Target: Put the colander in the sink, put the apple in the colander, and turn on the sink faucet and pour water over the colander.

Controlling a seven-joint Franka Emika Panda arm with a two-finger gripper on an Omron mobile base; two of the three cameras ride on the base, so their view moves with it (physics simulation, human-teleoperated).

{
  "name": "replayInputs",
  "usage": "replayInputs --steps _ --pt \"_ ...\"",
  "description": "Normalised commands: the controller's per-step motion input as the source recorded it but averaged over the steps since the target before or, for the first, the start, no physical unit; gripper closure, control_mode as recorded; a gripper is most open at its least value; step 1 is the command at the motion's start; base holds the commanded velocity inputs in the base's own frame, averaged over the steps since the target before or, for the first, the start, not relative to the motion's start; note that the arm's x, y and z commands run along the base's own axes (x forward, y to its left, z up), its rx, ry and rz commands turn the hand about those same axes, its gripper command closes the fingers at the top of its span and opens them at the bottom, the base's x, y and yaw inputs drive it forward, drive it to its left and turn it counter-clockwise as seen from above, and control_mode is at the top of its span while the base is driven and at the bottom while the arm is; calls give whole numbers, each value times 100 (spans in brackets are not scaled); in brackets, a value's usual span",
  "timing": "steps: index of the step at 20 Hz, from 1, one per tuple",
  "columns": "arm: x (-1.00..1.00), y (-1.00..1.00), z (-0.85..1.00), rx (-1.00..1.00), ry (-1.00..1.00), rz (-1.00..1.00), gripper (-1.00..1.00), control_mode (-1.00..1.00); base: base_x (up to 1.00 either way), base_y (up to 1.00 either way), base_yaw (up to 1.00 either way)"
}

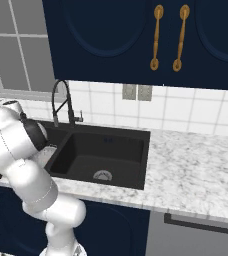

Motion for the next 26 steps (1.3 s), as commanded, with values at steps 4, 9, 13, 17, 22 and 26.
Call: replayInputs --steps 4,9,13,17,22,26 --pt "19 13 -31 0 1 -7 100 -100 0 0 0" --pt "13 15 -40 0 1 -6 100 -100 0 0 0" --pt "1 13 -40 0 0 -4 100 -100 0 0 0" --pt "11 14 -20 0 0 -2 100 -100 0 0 0" --pt "15 7 -10 0 0 0 100 -100 0 0 0" --pt "15 8 -20 0 0 0 100 -100 0 0 0"
